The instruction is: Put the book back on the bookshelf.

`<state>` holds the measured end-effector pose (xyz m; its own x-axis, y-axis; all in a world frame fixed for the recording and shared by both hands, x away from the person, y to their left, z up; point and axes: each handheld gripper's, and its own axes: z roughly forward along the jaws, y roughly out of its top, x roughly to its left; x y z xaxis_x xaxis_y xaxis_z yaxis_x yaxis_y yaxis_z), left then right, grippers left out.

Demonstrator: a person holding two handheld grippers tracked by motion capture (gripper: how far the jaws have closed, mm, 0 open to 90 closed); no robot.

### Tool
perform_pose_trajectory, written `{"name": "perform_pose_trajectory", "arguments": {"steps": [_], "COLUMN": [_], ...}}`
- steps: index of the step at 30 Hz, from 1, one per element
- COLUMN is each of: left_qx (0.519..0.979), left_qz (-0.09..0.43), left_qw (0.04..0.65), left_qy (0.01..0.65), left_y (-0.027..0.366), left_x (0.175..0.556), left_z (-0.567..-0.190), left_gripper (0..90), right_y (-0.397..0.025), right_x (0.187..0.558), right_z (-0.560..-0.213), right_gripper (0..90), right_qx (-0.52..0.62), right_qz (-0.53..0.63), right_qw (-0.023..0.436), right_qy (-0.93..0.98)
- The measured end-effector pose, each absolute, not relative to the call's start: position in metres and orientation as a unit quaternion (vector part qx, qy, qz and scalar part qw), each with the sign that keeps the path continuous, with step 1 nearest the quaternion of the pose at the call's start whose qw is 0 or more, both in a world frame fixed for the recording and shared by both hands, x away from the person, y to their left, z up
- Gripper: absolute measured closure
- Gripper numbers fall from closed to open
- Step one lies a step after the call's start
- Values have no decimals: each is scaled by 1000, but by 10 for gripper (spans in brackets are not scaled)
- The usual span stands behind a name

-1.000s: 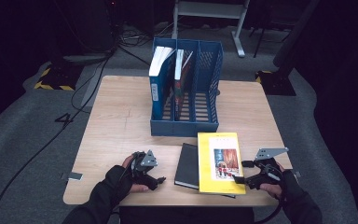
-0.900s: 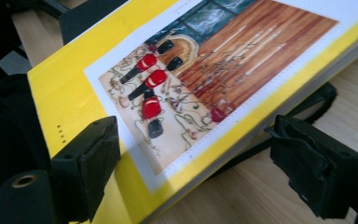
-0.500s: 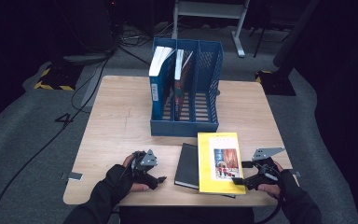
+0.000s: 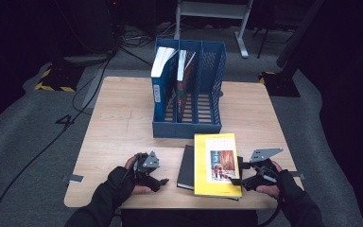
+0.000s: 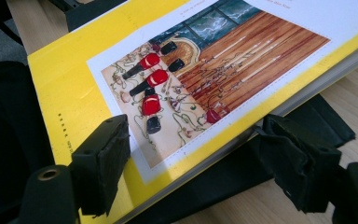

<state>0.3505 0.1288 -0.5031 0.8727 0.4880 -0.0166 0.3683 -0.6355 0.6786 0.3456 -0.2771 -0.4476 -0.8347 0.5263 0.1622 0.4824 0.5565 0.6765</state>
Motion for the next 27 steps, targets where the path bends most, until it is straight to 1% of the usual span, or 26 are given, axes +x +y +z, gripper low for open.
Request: {"name": "perform_pose_trajectory", "arguments": {"steps": [4, 6, 9, 10, 14, 15, 19, 22, 27], "left_qx": [902, 904, 903, 902, 896, 895, 895, 895, 888], "left_qz": [84, 86, 89, 89, 102, 112, 112, 122, 125], "left_qw": [346, 341, 341, 342, 349, 348, 351, 351, 366], "left_qy": [242, 245, 247, 250, 254, 255, 253, 248, 249], "left_y": [127, 125, 122, 121, 118, 116, 108, 100, 90], "left_x": [352, 353, 360, 363, 377, 381, 392, 399, 410], "left_z": [-502, -500, -498, -497, -492, -491, -491, -489, -483], "left_gripper": [138, 165, 183, 198, 213, 219, 234, 245, 263], "right_y": [-269, -266, -263, -262, -258, -257, -252, -250, -243], "right_x": [346, 346, 346, 346, 346, 347, 351, 353, 361], "right_z": [-448, -448, -446, -445, -440, -439, -432, -431, -430], "right_gripper": [247, 248, 249, 251, 258, 258, 260, 259, 259], "right_qx": [282, 280, 274, 272, 262, 260, 248, 245, 239], "right_qz": [374, 375, 375, 377, 387, 387, 399, 401, 401], "right_qw": [29, 30, 31, 31, 31, 32, 31, 29, 24], "right_qy": [883, 883, 885, 885, 884, 884, 882, 883, 884]}}
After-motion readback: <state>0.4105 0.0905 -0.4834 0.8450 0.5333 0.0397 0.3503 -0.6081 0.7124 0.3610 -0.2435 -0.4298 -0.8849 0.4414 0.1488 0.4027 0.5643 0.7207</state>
